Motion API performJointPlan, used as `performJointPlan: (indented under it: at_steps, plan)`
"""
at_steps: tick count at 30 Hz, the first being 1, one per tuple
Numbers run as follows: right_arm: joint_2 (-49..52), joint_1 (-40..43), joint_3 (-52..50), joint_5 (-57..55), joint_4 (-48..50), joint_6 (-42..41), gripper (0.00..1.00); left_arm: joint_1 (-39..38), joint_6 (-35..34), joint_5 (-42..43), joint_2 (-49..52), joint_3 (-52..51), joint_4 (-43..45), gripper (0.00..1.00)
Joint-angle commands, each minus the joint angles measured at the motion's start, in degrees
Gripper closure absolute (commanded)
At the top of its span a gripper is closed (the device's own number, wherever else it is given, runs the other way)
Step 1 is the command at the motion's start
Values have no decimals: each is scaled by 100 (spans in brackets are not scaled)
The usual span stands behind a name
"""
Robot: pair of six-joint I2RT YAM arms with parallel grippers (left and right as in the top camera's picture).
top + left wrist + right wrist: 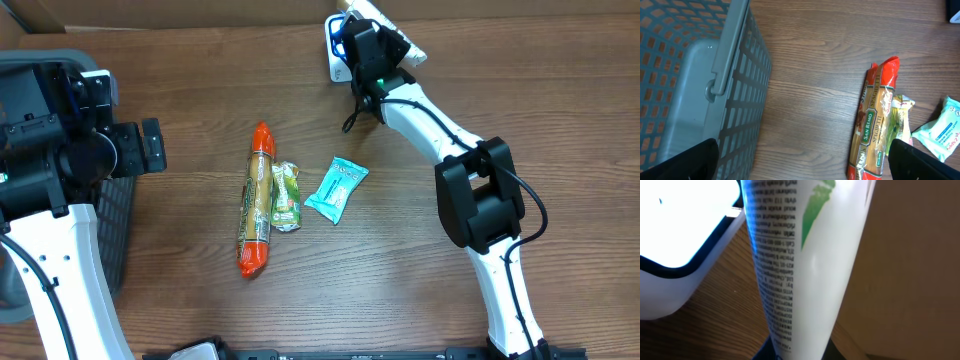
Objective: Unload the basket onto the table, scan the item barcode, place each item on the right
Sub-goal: 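Hold the tube's barcode side in front of the white scanner, then carry the tube to the right and lower it onto the table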
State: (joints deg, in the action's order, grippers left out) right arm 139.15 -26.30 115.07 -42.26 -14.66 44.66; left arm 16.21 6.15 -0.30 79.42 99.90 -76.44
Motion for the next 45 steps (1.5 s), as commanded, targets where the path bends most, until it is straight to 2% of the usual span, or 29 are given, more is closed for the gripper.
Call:
performJointPlan:
  at_steps: [1, 11, 18, 22, 30, 36, 40, 45]
  plan:
    - [-87, -127, 190, -168, 111, 44, 96, -11, 92, -31, -2, 44, 20, 0]
    - [-57, -140, 190, -162, 155, 11, 96, -11, 92, -31, -2, 44, 20, 0]
    - [-118, -195, 203, -11, -83, -839, 97, -11, 92, -31, -2, 44, 20, 0]
    - [-538, -234, 208, 848, -944, -1539, 97, -11, 92, -31, -2, 44, 20, 0]
    - [-2103, -153, 208, 2680, -2959, -3320, 97, -11, 92, -31, -2, 44, 20, 0]
    - [-3126, 260, 205, 3936, -5049, -4813, 96, -11, 90, -31, -2, 44, 20, 0]
    - [-3230, 717, 168, 4026, -6406, -5075, 96, -11, 92, -31, -2, 44, 20, 1]
    - [-3228, 1276, -695, 4026, -6795, -5090, 96, -11, 92, -31, -2, 44, 20, 0]
